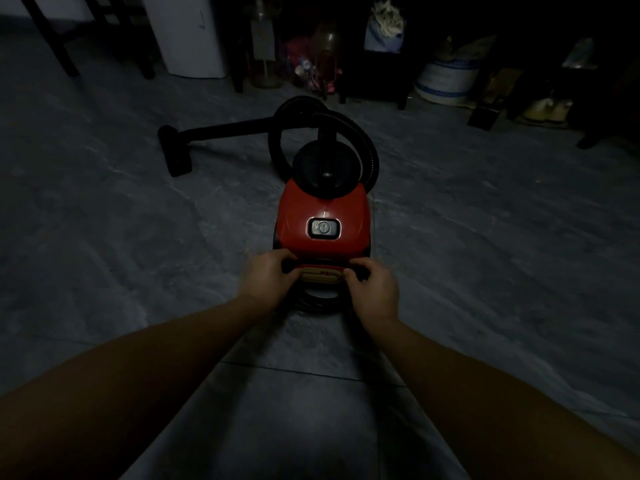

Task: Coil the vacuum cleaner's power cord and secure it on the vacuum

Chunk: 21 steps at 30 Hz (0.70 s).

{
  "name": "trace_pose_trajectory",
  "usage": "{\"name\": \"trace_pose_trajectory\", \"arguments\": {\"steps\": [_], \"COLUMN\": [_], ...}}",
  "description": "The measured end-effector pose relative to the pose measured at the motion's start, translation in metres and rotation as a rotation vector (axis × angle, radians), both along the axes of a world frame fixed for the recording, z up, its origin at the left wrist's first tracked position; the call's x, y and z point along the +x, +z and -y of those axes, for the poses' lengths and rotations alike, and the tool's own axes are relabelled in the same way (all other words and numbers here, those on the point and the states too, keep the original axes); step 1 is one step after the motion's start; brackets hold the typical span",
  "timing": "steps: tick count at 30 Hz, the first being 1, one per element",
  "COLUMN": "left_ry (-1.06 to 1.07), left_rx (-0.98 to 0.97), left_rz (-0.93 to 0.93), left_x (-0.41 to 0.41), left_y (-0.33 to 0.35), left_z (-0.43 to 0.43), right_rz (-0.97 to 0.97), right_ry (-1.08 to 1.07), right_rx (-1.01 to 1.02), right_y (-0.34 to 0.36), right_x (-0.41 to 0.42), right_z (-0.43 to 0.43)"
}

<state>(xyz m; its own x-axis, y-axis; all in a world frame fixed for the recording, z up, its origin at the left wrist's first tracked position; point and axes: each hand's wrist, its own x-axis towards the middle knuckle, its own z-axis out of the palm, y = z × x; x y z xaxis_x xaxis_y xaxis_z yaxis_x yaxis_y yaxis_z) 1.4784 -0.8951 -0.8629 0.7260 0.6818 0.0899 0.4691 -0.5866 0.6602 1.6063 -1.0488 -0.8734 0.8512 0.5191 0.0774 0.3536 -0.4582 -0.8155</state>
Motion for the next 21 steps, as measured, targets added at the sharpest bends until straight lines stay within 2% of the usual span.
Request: {"name": "trace_pose_trajectory", "arguments": {"steps": [5, 15, 17, 21], "left_ry": [-0.070, -0.174, -0.183, -0.250], "left_rx": [0.100, -0.025, 0.018, 0.261], "left_rz": [0.005, -0.075, -0.107, -0.194], "left_x": [-0.012, -0.013, -0.018, -0.033], "left_y": [0.001, 0.015, 0.015, 0.011], "left_z": [0.003, -0.002, 0.000, 0.009], "right_rz": [0.162, 0.203, 0.233, 0.319], "right_ry": [0.070, 0.157, 0.165, 0.242], "right_rx": [-0.036, -0.076, -0.113, -0.211], "right_y": [-0.001, 0.002, 0.002, -0.001], "right_x": [-0.007, -0.007, -0.007, -0.015], "right_z": [0.013, 0.022, 0.023, 0.026]}}
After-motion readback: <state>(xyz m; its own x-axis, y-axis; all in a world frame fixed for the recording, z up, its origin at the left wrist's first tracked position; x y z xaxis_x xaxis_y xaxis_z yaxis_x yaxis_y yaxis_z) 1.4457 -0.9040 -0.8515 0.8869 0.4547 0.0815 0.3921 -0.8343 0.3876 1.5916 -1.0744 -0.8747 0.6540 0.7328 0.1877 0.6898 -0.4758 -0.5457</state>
